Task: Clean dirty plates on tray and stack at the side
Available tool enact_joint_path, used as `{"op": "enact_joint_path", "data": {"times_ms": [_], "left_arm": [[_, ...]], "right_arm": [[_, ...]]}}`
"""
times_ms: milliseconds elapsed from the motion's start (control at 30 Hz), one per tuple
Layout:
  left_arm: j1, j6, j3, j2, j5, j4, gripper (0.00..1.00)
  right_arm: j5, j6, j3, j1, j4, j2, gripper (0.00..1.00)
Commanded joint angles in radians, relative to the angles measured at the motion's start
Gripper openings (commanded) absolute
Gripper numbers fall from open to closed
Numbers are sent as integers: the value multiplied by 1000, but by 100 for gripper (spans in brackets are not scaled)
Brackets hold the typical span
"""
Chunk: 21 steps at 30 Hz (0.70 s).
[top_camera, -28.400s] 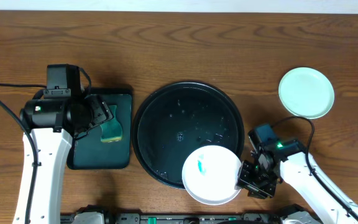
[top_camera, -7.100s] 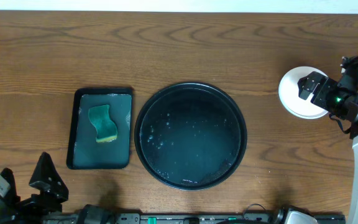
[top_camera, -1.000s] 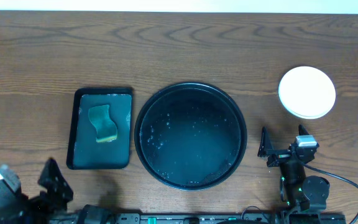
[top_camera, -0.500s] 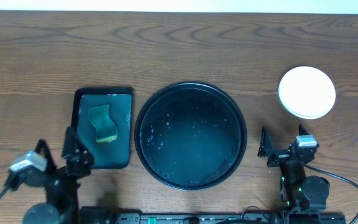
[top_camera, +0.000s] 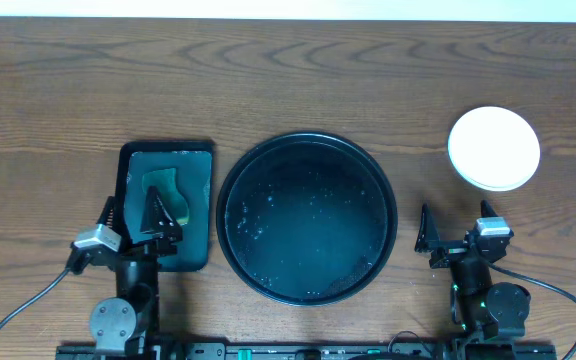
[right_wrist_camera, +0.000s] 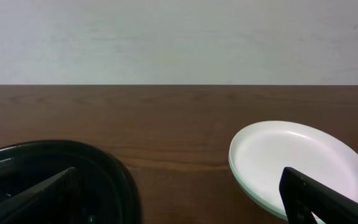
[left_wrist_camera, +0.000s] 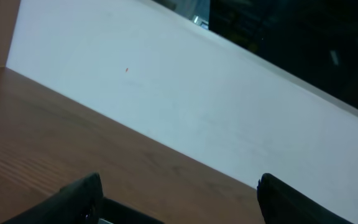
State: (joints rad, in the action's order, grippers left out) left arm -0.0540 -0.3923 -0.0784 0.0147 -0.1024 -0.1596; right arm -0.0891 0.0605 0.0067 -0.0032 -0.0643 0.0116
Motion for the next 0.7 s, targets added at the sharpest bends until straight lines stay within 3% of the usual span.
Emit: {"op": "enact_joint_path", "data": {"times_ms": [0, 233, 667], "left_arm": [[5, 3, 20, -13, 13, -16, 80], [5, 21, 72, -13, 9, -14, 80], [3, 43, 74, -13, 10, 226, 80]], "right_arm": [[6, 3, -1, 11, -4, -7, 99], [6, 3, -2, 11, -4, -7, 99], [6, 3, -2, 11, -4, -7, 99]]}}
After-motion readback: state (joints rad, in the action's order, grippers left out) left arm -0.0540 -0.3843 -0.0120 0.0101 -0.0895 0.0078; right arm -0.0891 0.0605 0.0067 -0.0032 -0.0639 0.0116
